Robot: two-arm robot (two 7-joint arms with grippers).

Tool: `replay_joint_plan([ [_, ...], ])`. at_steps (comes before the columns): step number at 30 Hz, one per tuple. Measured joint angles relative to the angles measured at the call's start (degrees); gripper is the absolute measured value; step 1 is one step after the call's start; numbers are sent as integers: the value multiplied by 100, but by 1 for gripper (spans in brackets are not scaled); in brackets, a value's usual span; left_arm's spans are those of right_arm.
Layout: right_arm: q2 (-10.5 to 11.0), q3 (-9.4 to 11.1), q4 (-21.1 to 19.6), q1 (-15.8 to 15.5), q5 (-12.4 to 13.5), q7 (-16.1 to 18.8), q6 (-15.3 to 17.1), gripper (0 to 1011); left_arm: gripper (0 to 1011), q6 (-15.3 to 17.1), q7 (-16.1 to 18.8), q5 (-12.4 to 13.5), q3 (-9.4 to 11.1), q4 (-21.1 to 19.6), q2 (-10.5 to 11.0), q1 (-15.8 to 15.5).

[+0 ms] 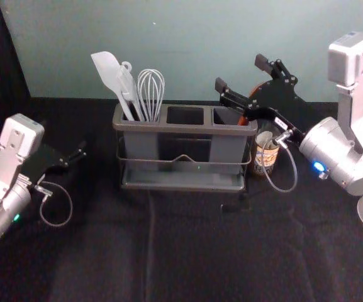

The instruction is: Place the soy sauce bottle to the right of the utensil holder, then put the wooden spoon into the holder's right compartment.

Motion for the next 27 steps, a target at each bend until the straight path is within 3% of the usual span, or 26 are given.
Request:
replay_joint_plan([
  [17,-68,263,-362,-238,33,-140,-337,1004,1005,0,0,0,0,0,0,0],
  [27,-85,342,-498,-305,54,-169,-267,1004,1005,0,0,0,0,0,0,0],
])
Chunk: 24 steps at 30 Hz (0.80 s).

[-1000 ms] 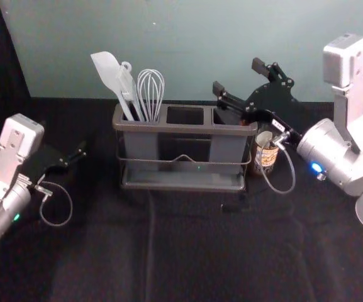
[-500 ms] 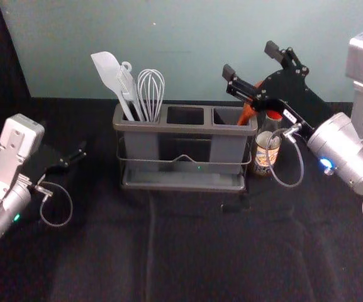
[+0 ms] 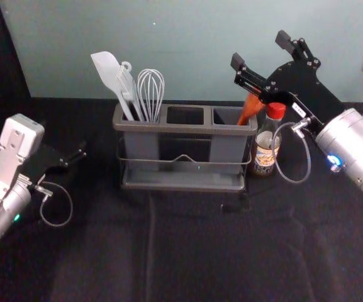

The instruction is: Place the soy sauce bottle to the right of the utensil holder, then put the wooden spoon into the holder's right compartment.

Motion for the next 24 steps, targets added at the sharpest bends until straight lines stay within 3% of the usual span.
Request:
replay_joint_plan([
  [9,-24,-24,32,77,29,18,114,1004,1005,0,0,0,0,0,0,0],
  [14,-70,34,-165,28,-88,-184,139,1004,1005,0,0,0,0,0,0,0],
  [18,-164,107,-422,-145,-309,-498,159,1004,1005,0,0,0,0,0,0,0],
  [24,-397,291,-911,-613,-861,-1251,216,1004,1005,0,0,0,0,0,0,0],
])
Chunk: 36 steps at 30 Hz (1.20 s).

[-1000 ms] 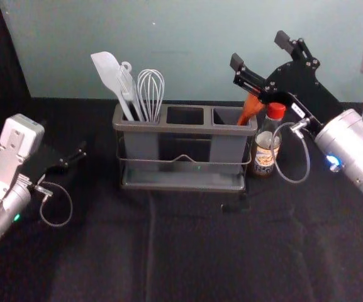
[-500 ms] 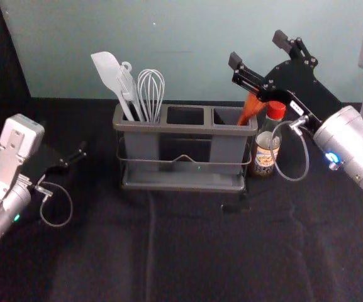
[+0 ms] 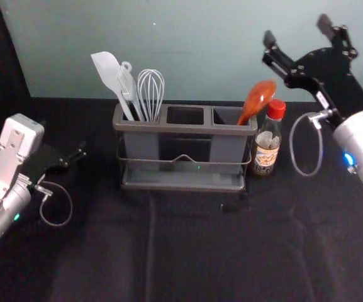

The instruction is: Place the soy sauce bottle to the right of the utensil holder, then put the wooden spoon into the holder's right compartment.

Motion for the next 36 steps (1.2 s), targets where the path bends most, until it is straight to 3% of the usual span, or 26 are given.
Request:
replay_joint_plan([
  [6,-93,175,-250,-388,-321,-392,-15,1004,1005,0,0,0,0,0,0,0],
  [9,-142,408,-374,-717,-392,-555,-125,1004,1005,0,0,0,0,0,0,0],
  [15,-156,828,-400,-1219,-121,-475,-292,1004,1005,0,0,0,0,0,0,0],
  [20,-91,1119,-252,-1605,273,-101,-466,1004,1005,0,0,0,0,0,0,0],
  [26,-28,1247,103,-1943,454,267,-616,1004,1005,0,0,0,0,0,0,0],
  [36,-186,1229,653,-1880,587,475,-420,1004,1005,0,0,0,0,0,0,0],
])
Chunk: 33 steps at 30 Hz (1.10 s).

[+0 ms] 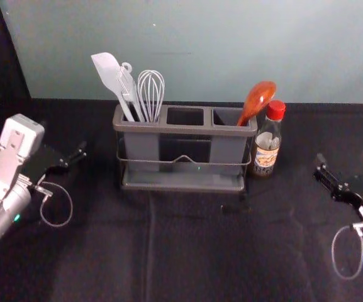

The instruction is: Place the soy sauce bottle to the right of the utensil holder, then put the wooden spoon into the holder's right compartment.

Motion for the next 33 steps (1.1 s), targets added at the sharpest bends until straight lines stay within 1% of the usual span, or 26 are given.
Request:
replay_joint_plan([
  [4,-27,-42,126,75,-6,20,98,1004,1005,0,0,0,0,0,0,0],
  [7,-33,-110,258,183,-77,16,228,1004,1005,0,0,0,0,0,0,0],
  [10,-54,-165,385,283,-171,-5,285,1004,1005,0,0,0,0,0,0,0],
  [20,-79,-218,512,352,-269,3,317,1004,1005,0,0,0,0,0,0,0],
  [33,-68,-223,523,361,-269,38,330,1004,1005,0,0,0,0,0,0,0],
])
